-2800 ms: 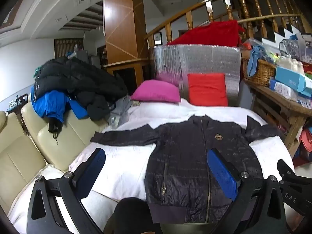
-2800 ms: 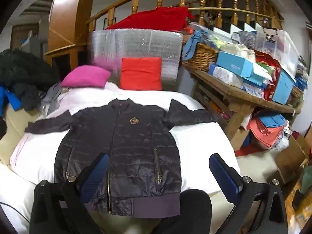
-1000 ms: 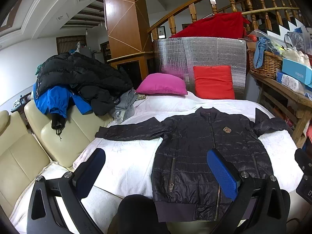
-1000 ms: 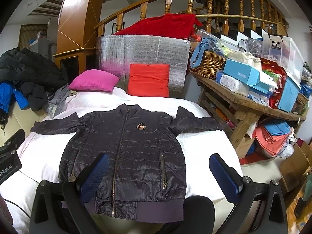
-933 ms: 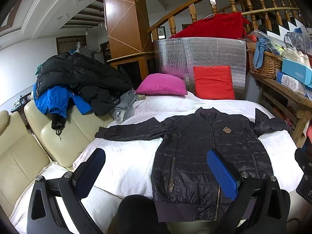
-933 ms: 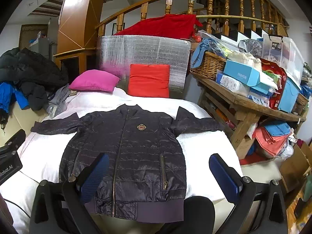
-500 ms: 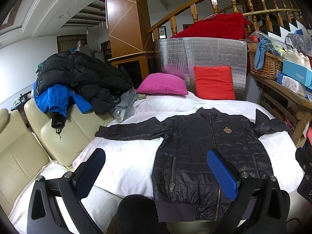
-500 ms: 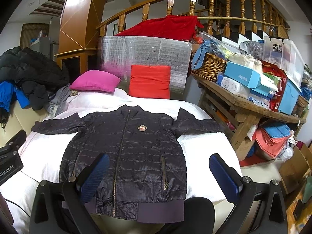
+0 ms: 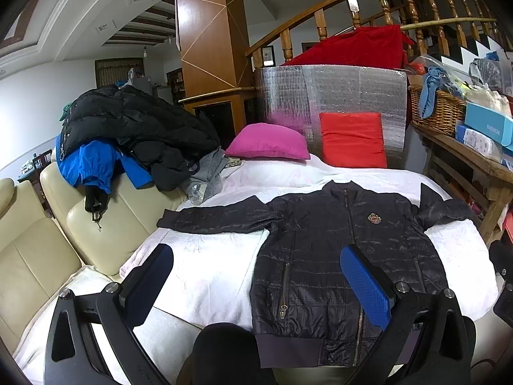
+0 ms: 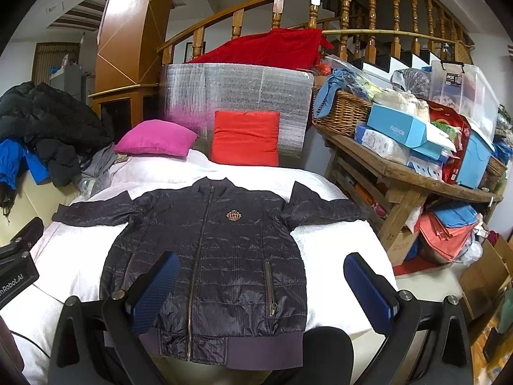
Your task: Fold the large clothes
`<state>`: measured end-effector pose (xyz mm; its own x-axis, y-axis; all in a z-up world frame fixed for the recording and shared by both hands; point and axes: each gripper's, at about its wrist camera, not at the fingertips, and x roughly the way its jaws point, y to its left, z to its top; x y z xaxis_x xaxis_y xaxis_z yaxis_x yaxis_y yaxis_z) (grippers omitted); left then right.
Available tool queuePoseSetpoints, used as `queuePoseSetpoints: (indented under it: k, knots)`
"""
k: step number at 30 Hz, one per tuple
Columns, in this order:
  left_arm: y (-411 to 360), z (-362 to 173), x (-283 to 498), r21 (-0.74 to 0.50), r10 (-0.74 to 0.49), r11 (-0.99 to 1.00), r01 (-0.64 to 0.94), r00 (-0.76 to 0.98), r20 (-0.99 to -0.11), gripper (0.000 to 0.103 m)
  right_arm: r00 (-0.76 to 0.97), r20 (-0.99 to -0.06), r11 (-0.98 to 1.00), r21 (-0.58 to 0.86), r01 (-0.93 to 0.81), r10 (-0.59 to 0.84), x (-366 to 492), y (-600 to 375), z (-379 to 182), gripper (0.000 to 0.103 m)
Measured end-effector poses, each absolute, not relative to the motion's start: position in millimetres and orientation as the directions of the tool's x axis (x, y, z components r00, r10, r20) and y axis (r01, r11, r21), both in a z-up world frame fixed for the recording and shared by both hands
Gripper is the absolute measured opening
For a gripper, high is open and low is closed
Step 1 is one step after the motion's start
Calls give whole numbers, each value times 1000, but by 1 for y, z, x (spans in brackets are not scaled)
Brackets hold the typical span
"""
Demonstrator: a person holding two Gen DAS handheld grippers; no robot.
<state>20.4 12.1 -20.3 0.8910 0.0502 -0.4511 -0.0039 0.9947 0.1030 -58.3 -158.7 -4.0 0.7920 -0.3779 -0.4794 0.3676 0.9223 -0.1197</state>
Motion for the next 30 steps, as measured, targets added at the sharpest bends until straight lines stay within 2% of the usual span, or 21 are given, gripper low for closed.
queuePoseSetpoints:
  k: [19,30]
  knots:
    - [17,-20,21,94,43,996,-1,894,-447,103,797,-477,925,-113,364,-372,-58,-155,-3,103]
    - [13,-27,35,102,52,995,-3,879,-475,103,788,-494,926,-128,354,-369,-45,-160,-8,103]
